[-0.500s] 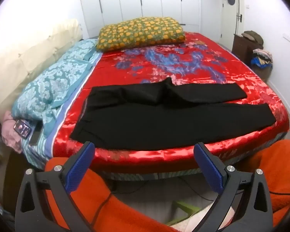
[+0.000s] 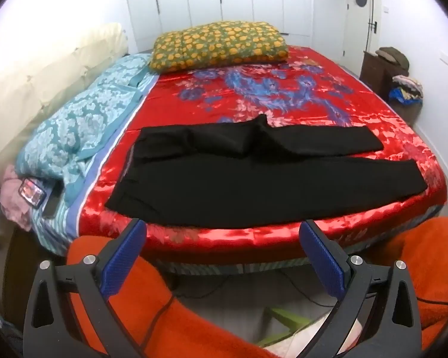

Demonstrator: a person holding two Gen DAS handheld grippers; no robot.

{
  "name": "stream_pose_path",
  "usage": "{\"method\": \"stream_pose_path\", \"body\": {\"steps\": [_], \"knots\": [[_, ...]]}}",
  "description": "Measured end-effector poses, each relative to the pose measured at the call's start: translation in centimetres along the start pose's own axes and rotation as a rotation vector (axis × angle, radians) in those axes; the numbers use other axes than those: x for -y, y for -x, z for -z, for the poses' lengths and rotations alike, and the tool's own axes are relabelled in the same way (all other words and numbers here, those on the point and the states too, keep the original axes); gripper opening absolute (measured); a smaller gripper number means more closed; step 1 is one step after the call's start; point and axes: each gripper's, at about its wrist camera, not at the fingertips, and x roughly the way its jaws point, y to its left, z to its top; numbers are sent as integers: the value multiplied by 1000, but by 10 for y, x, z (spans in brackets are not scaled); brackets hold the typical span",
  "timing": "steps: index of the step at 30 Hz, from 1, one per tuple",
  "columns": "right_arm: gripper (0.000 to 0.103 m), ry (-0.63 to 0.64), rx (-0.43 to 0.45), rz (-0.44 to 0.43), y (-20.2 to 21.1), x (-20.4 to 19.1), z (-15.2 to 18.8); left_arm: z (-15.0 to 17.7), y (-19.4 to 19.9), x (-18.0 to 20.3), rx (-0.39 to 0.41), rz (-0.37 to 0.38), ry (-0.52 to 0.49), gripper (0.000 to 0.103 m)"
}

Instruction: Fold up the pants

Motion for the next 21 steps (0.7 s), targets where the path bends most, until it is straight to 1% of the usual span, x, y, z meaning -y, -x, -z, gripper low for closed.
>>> {"method": "stream_pose_path", "body": {"steps": [4,5,8,14,21], "knots": [[103,-7,-4,-9,-1,12,1,0,-4,2,-14,-6,-10,102],[103,-16,-9,-14,-6,21,1,-1,-5,1,-19,-10,-11,102],[103,-40,-22,-4,-10,25,1,-1,-8,-1,-30,-11,-3,102],[103,-92,-50,27,-13,34,-2,-1,-8,-2,-18,-4,-3,102],[103,-97,-74,45,-16,34,-3,-2,-9,5,-27,-9,-27,102]]}}
